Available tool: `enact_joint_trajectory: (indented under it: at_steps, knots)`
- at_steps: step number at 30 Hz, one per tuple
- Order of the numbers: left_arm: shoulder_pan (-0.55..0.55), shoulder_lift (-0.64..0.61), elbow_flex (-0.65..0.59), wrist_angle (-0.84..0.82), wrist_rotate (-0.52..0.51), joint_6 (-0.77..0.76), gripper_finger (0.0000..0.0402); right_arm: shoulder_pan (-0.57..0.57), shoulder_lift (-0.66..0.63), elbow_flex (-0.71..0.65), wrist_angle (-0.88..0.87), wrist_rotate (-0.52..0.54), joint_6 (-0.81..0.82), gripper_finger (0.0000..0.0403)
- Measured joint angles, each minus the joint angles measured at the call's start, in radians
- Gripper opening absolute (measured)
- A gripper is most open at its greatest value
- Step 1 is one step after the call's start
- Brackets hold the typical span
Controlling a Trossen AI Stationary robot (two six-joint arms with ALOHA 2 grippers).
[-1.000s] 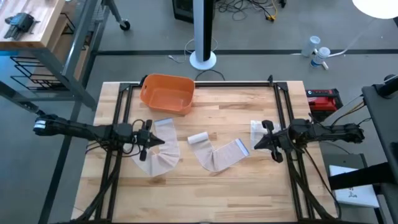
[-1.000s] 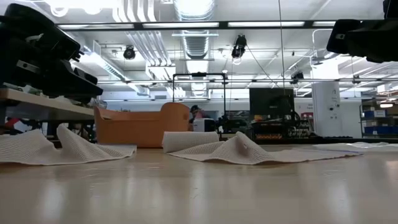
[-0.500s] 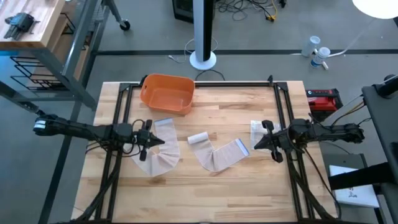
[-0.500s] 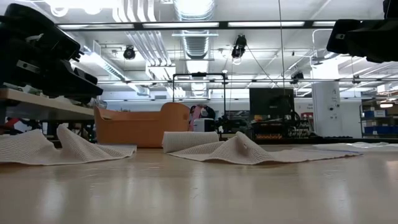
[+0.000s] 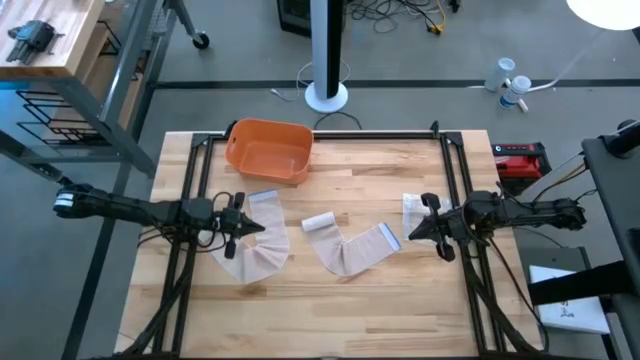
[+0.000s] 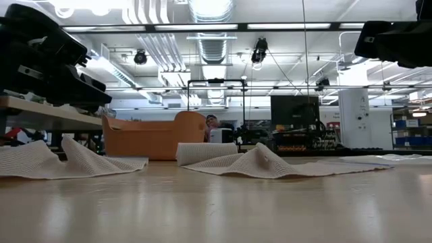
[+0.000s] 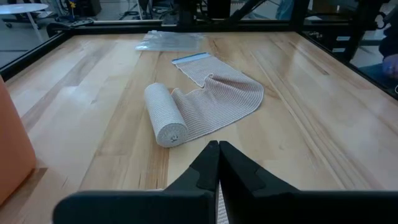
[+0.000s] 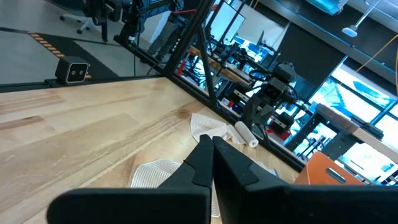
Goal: Roll bandage
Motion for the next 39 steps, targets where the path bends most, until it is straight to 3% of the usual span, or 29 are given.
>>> enact_joint_trajectory:
  at_steps: [25, 34, 39]
  knots:
    - [0.000, 0.000, 0.000, 0.000, 0.000, 0.000, 0.0000, 0.000, 0.000, 0.000, 0.000, 0.000, -0.001, 0.0000]
    - [0.000, 0.000, 0.000, 0.098, 0.000, 0.000, 0.0000, 0.000, 0.000, 0.000, 0.123, -0.001, -0.234, 0.0000]
    - [0.000, 0.000, 0.000, 0.159, 0.000, -0.084, 0.0000, 0.000, 0.000, 0.000, 0.152, -0.001, -0.196, 0.0000]
